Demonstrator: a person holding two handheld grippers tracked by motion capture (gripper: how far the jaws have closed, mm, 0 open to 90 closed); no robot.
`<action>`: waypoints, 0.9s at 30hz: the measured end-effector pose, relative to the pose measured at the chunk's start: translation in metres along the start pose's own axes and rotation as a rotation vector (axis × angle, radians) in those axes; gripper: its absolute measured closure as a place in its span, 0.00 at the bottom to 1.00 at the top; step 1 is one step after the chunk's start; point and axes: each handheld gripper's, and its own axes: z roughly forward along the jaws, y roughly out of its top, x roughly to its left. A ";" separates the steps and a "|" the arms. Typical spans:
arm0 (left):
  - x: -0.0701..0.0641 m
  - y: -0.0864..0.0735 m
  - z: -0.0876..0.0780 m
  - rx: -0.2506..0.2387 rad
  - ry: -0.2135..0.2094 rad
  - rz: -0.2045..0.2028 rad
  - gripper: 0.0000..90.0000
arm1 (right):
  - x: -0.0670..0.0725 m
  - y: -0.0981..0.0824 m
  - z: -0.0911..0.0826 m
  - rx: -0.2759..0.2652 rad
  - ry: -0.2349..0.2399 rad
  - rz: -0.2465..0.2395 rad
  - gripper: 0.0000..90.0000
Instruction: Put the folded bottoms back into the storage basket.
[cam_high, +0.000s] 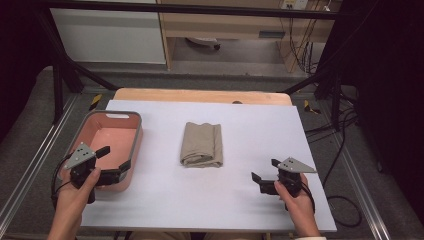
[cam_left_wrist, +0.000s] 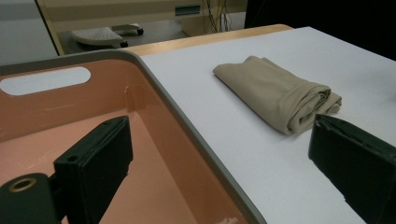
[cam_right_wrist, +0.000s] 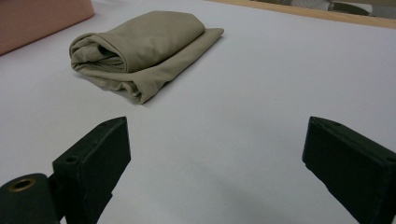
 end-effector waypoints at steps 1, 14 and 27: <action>0.000 0.000 0.000 0.000 0.002 -0.003 0.07 | 0.000 0.000 0.000 0.000 0.000 0.002 0.09; -0.010 0.007 0.004 0.040 0.016 0.008 0.07 | 0.002 0.001 0.003 0.022 -0.004 0.011 0.09; -0.062 0.038 0.029 0.068 -0.070 0.132 0.07 | 0.006 0.001 0.009 0.067 -0.040 0.040 0.10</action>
